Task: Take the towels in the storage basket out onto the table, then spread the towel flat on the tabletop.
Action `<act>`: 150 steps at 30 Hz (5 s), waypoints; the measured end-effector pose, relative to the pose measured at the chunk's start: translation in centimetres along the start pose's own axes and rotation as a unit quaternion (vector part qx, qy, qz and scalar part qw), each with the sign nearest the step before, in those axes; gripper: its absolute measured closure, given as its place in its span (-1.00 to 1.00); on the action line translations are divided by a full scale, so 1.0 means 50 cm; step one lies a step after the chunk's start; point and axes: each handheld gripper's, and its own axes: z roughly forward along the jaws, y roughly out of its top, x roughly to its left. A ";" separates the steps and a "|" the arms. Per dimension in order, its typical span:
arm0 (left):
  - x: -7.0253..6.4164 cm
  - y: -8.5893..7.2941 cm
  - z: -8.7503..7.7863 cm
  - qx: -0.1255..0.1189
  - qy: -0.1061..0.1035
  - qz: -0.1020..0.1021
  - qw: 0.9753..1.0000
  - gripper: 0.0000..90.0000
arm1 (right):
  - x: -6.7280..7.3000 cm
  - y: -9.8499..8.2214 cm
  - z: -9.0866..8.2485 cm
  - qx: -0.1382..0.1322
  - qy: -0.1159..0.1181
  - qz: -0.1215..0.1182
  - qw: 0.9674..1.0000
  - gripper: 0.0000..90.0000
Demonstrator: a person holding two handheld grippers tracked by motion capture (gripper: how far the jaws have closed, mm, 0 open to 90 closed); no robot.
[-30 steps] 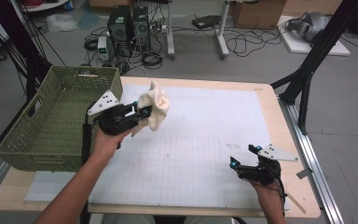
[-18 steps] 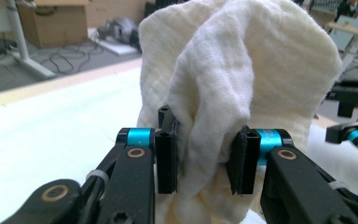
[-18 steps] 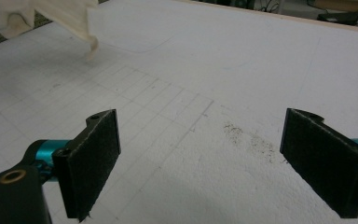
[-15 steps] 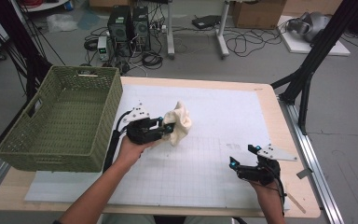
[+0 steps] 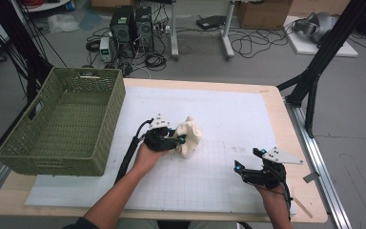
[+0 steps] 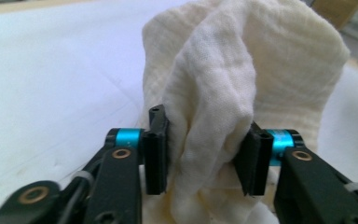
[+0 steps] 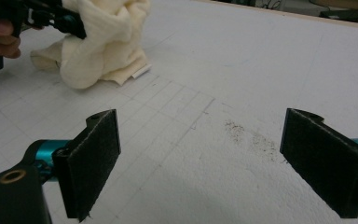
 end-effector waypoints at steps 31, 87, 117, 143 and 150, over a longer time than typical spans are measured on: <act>0.035 -0.060 -0.210 -0.119 0.036 -0.018 0.992 -0.49 | 0.000 0.020 0.030 0.000 0.006 -0.004 1.000 -0.75; 0.033 0.022 -0.137 -0.074 0.000 0.007 0.997 -0.34 | 0.008 0.012 0.035 0.011 0.014 -0.020 1.000 -0.70; -0.031 0.077 0.074 0.059 -0.036 0.084 0.994 0.04 | 0.008 0.009 0.036 0.016 0.019 -0.013 1.000 -0.70; 0.015 0.096 0.015 0.001 -0.030 0.027 0.999 0.12 | 0.013 0.012 0.046 0.022 0.031 -0.010 0.999 -0.72; -0.012 0.068 0.079 0.071 -0.002 0.052 0.996 -0.17 | 0.012 0.011 0.045 0.020 0.033 -0.008 0.999 -0.72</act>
